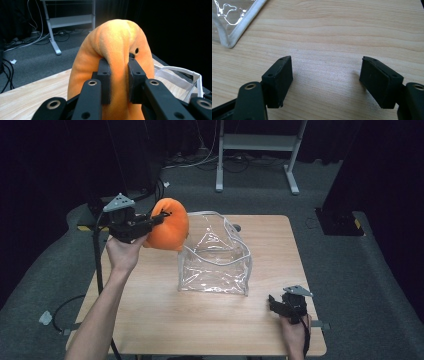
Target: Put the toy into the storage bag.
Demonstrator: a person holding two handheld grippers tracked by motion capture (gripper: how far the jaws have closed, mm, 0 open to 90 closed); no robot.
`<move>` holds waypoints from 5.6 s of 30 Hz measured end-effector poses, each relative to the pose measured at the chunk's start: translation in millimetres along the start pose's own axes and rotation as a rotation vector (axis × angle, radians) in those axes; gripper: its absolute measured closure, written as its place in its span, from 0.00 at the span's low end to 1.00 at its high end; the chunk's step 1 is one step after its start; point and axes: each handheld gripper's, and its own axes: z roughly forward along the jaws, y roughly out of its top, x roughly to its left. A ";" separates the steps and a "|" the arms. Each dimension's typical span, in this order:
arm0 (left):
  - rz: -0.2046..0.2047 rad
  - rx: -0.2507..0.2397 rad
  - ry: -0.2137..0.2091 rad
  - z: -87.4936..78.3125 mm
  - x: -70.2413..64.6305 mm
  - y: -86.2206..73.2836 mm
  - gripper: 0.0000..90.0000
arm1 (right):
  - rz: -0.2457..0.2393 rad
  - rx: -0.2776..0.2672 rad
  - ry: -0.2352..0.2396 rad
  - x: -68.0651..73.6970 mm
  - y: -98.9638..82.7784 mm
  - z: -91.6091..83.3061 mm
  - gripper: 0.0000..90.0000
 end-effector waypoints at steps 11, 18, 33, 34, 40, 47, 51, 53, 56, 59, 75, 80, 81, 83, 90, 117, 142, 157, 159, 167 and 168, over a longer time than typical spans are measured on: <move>0.017 -0.010 -0.017 8.4 -10.4 11.6 0.84 | 0.000 0.000 0.000 0.0 0.0 0.0 0.29; 0.025 -0.013 -0.038 21.3 -19.1 16.7 0.84 | 0.000 0.001 0.000 0.0 0.0 0.0 0.29; 0.021 0.002 -0.081 51.5 -35.7 12.4 0.83 | 0.000 0.000 0.000 -0.1 0.0 0.0 0.29; 0.023 0.004 -0.084 53.7 -37.3 12.1 0.83 | 0.000 0.000 0.000 -0.1 0.0 0.0 0.29; 0.037 0.019 -0.091 66.5 -44.0 9.9 0.83 | 0.001 0.001 0.002 -0.1 0.0 0.0 0.29; 0.053 0.035 -0.099 77.4 -51.9 5.7 0.82 | -0.001 0.000 0.001 -0.2 0.0 0.1 0.29; 0.057 0.039 -0.113 81.9 -57.5 5.0 0.82 | 0.000 0.001 0.001 -0.1 0.0 0.0 0.29; 0.065 0.042 -0.118 84.3 -60.8 3.9 0.82 | 0.001 0.001 0.001 -0.1 0.0 0.0 0.29; 0.063 0.039 -0.125 87.9 -64.9 0.4 0.82 | 0.000 0.000 0.002 -0.1 0.0 0.1 0.29; 0.060 0.049 -0.125 91.8 -67.7 -2.3 0.82 | 0.001 0.001 0.001 -0.1 0.0 0.0 0.29; 0.094 0.042 -0.119 103.3 -83.2 -10.2 0.83 | 0.000 0.001 0.002 -0.1 0.0 0.1 0.29; 0.094 0.046 -0.120 105.1 -85.2 -10.2 0.83 | -0.001 0.000 0.002 -0.1 0.0 0.1 0.29; 0.093 0.046 -0.120 105.5 -85.0 -9.8 0.83 | 0.000 0.000 0.002 -0.1 0.0 0.1 0.29; 0.090 0.044 -0.122 106.3 -84.9 -9.8 0.83 | 0.000 0.000 0.002 -0.1 0.0 0.1 0.29; 0.096 0.048 -0.115 106.7 -85.3 -10.7 0.82 | -0.001 0.000 0.002 -0.1 0.0 0.1 0.29; 0.141 0.172 -0.147 124.0 -103.0 -35.6 0.79 | -0.001 0.001 0.002 0.0 0.1 0.2 0.29; 0.176 0.252 -0.137 128.0 -109.8 -47.0 0.75 | -0.001 0.001 0.001 0.0 0.1 0.3 0.29; 0.211 0.283 -0.117 128.5 -110.6 -49.5 0.71 | -0.001 0.001 0.001 0.0 0.1 0.3 0.29; 0.214 0.287 -0.116 129.4 -111.0 -49.8 0.70 | -0.001 0.001 0.001 0.0 0.1 0.3 0.29; 0.233 0.299 -0.106 131.2 -113.2 -50.8 0.68 | -0.001 0.001 0.001 0.0 0.1 0.2 0.29; 0.233 0.298 -0.107 131.4 -113.0 -50.7 0.68 | -0.001 0.001 0.001 0.0 0.1 0.2 0.29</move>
